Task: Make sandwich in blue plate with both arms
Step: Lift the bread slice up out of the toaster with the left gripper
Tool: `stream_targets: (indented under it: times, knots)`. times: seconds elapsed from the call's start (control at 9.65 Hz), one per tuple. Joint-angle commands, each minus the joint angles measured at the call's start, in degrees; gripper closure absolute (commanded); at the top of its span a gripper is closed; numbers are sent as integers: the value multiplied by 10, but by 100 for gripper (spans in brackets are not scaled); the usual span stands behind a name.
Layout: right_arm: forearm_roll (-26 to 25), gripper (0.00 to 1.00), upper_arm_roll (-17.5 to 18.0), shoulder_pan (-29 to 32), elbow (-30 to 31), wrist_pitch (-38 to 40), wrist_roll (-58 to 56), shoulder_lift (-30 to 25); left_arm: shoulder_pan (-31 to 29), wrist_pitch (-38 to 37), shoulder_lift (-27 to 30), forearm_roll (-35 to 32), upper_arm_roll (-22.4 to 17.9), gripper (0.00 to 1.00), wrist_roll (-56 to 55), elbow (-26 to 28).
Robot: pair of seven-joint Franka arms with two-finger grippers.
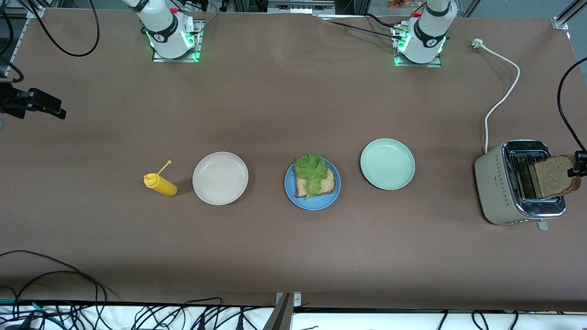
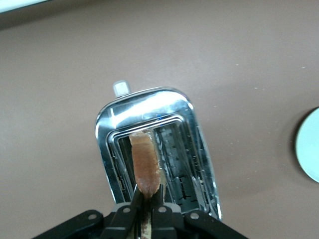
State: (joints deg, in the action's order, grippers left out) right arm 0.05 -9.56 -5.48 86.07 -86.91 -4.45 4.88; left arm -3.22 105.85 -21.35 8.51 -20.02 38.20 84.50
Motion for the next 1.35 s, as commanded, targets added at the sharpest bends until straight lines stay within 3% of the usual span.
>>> stream_targets:
  times: [0.0,0.83,1.24]
  knots:
    - [-8,0,1,0,-8,3,-7,0,6,-52,4,16,23,100,11,-42]
    - [-8,0,0,0,-8,4,-10,0,23,-115,13,17,151,100,-26,-41]
    - [-8,0,2,-2,-8,14,-6,-3,27,-119,-8,17,242,100,-177,-39]
